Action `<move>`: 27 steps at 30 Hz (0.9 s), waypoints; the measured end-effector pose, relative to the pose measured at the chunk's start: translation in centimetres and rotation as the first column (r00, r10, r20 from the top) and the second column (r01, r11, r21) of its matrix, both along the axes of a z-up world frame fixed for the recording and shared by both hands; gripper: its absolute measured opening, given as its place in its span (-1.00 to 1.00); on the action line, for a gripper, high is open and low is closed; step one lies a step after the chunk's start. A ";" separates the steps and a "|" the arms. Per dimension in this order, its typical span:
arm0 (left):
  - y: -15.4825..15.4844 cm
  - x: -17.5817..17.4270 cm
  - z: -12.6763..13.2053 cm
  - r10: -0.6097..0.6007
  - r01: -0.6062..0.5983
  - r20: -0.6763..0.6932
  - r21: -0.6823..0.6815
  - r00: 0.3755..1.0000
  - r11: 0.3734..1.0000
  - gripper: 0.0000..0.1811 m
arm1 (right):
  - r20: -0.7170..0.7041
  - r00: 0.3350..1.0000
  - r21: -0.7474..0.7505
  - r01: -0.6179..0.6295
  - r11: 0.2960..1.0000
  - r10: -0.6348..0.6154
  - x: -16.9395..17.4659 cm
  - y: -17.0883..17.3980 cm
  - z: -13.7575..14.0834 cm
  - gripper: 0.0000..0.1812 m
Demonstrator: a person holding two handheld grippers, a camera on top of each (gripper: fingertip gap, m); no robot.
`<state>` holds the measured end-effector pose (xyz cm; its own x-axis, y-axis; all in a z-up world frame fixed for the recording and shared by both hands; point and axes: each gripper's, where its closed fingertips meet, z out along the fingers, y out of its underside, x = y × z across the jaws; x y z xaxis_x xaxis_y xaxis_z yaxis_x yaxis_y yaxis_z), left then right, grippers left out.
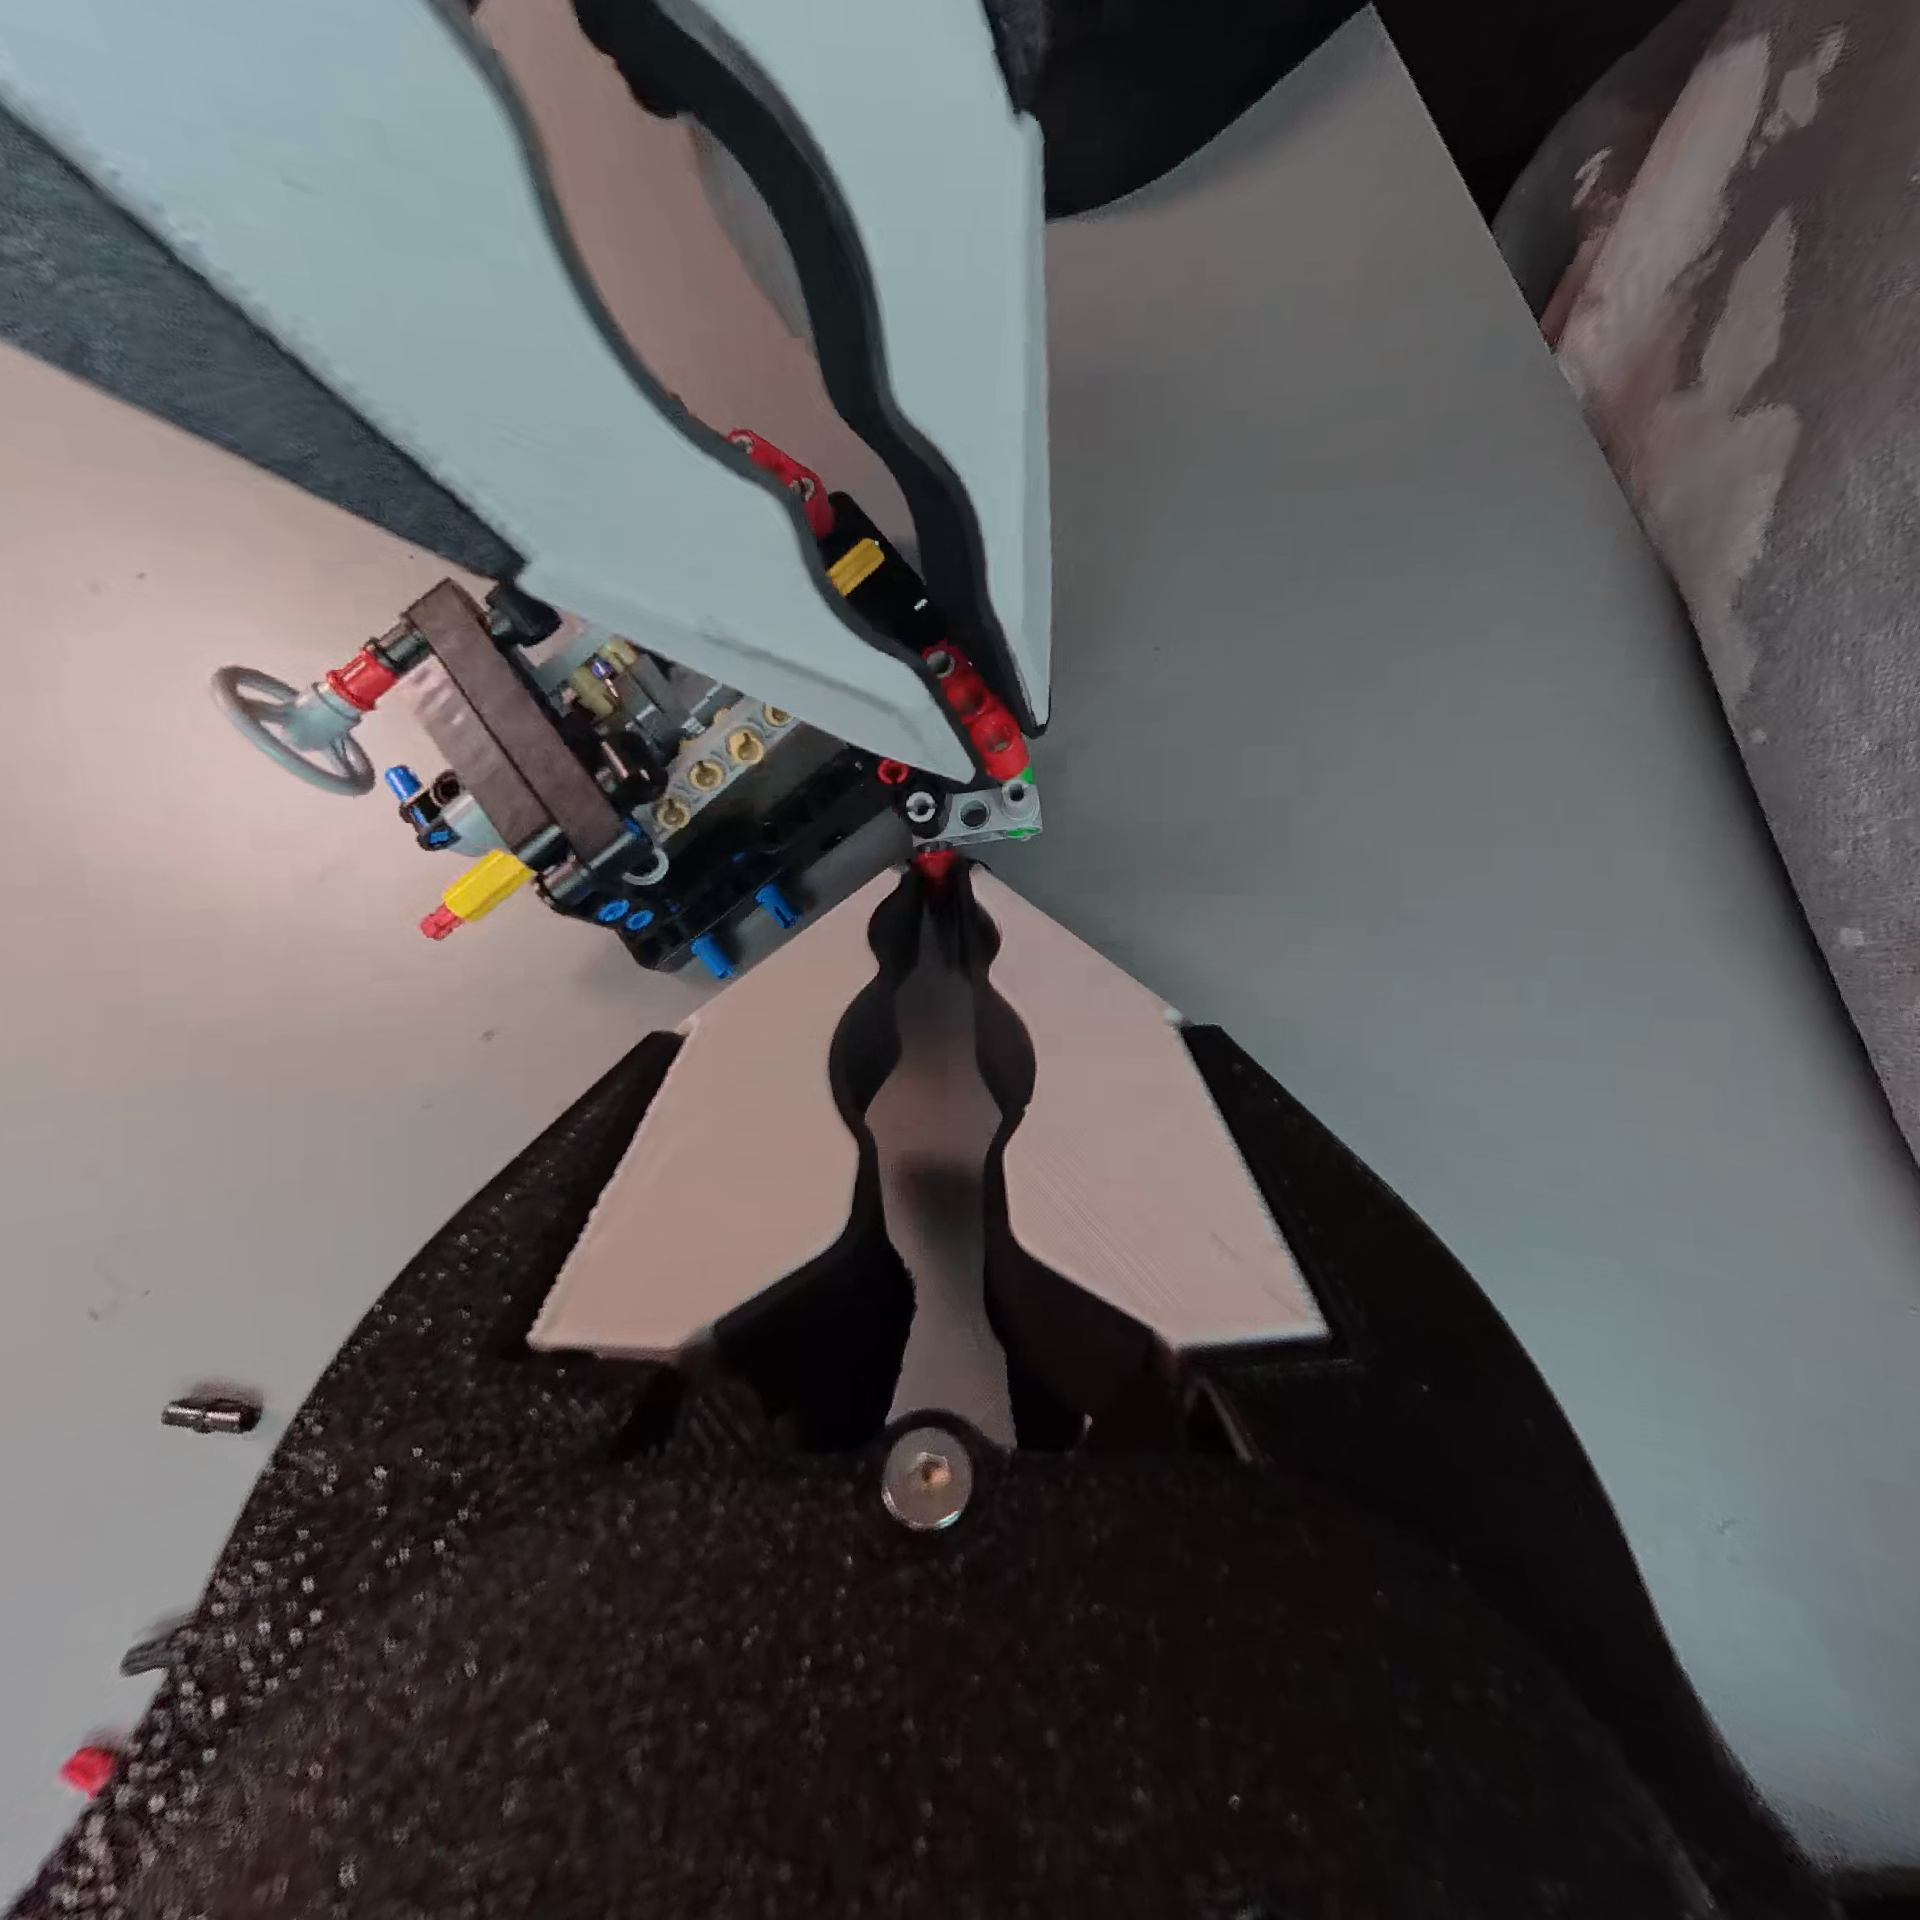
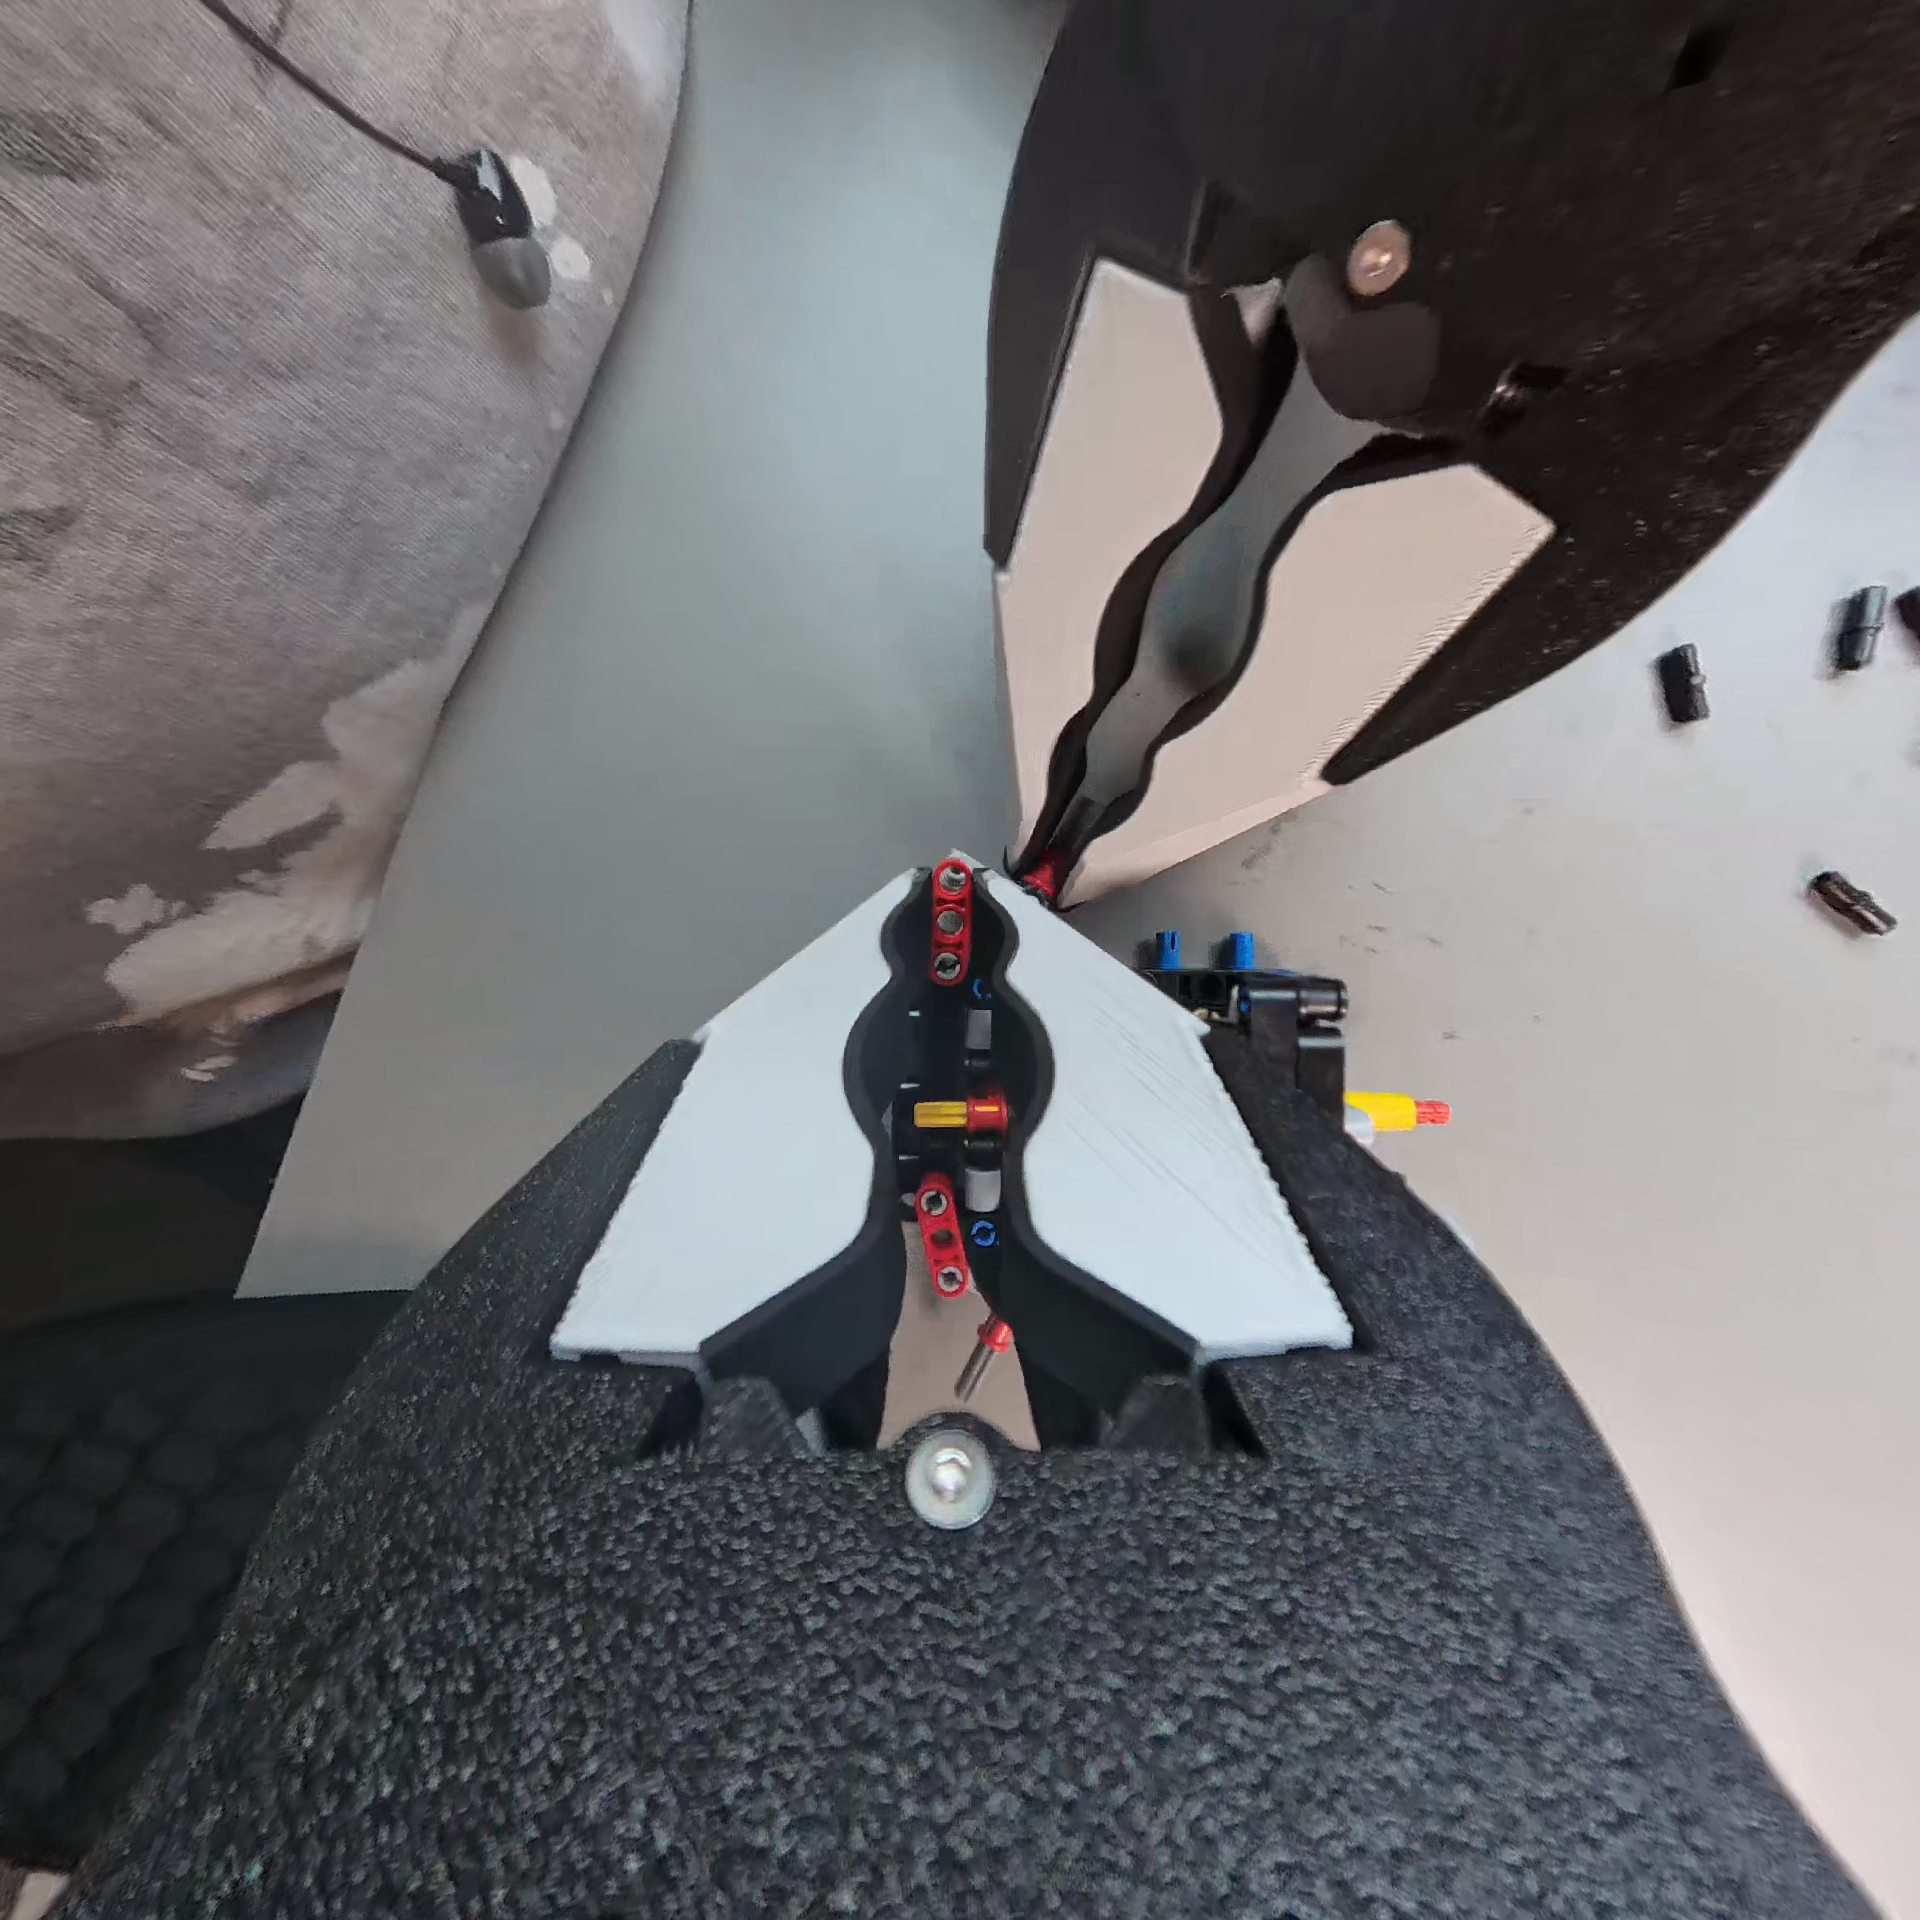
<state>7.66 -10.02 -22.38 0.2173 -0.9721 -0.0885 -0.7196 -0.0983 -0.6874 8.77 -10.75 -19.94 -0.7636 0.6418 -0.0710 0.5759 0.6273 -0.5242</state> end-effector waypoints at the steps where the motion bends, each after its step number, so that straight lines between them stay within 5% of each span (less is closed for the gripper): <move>1: 0.0 -0.1 0.2 0.009 -0.009 0.022 -0.014 1.000 1.000 -0.93 | -0.015 1.000 0.031 -0.008 1.000 0.008 -0.2 -0.1 -0.2 -0.93; 8: -0.5 -1.2 1.4 0.080 -0.074 0.119 -0.050 0.990 0.996 -0.80 | -0.140 0.990 0.121 0.048 0.992 -0.031 -1.4 0.3 1.2 -0.68; 13: -1.1 -0.8 3.4 0.160 -0.148 0.195 -0.072 0.968 0.986 -0.79 | -0.180 0.976 0.140 0.147 0.979 -0.121 0.0 1.6 2.2 -0.78; 21: -0.4 1.0 2.5 0.272 -0.267 0.130 -0.054 0.953 0.962 -0.79 | -0.312 0.895 0.168 0.383 0.908 -0.319 0.8 1.7 -0.4 -0.89; 27: 0.2 1.1 2.2 0.307 -0.309 0.059 0.024 0.950 0.951 -0.85 | -0.384 0.870 0.240 0.418 0.876 -0.309 0.5 2.0 -0.6 -0.93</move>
<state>8.80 -9.83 -20.16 0.5113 -0.8537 -0.0984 -0.6193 -0.2867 -0.7309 9.28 -8.70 -20.51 -0.4148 0.8248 0.3843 0.6255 0.5652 -0.5378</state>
